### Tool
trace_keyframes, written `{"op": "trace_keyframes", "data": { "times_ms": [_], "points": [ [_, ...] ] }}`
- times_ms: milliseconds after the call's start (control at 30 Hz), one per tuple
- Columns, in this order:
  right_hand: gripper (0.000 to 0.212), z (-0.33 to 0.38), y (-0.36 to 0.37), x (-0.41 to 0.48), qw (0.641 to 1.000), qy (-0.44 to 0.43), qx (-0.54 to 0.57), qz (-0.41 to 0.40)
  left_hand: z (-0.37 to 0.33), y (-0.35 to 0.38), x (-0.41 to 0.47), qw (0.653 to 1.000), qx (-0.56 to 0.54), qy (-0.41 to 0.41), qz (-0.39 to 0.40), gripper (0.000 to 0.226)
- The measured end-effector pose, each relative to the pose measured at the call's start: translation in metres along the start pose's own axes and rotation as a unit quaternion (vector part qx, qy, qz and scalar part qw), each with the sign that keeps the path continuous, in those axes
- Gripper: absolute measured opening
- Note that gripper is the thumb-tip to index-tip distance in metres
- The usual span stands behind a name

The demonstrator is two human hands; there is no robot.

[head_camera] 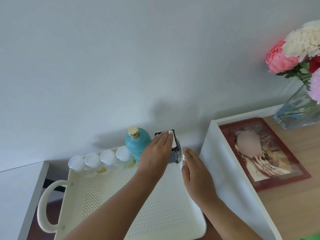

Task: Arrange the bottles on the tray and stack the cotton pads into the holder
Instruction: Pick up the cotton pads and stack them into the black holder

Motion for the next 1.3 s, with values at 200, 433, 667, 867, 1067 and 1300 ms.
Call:
{"op": "trace_keyframes", "data": {
  "times_ms": [200, 433, 667, 867, 1067, 1300],
  "points": [
    [0.041, -0.002, 0.002, 0.0, 1.0, 0.004, 0.001, -0.001, 0.002, 0.014, 0.001, 0.998, 0.012, 0.022, 0.058, 0.047],
    [0.04, -0.003, 0.004, -0.001, 1.0, 0.008, 0.004, -0.004, 0.005, 0.019, -0.001, 0.994, 0.045, 0.009, 0.096, 0.051],
    [0.038, -0.004, 0.006, -0.001, 1.0, 0.009, 0.006, -0.009, 0.001, 0.017, 0.007, 0.997, 0.019, -0.02, 0.075, 0.048],
    [0.04, -0.005, 0.007, -0.001, 1.0, 0.009, -0.003, -0.016, 0.0, 0.023, 0.002, 0.994, 0.032, -0.041, 0.096, 0.062],
    [0.042, -0.004, 0.007, -0.002, 1.0, 0.006, -0.021, -0.016, 0.003, 0.025, 0.001, 0.993, 0.054, -0.033, 0.104, 0.06],
    [0.042, -0.005, 0.009, -0.002, 0.999, 0.006, -0.032, -0.021, 0.004, 0.025, -0.002, 0.996, 0.045, -0.024, 0.079, 0.058]
  ]
}}
Point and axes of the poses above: each hand's wrist, its own x-axis towards the middle knuckle, its own y-axis out of the palm, z = x × y, the point moved 1 cm from there along x, towards the middle knuckle, and after that the axes turned 8 degrees about -x, right-handed, at the moved point
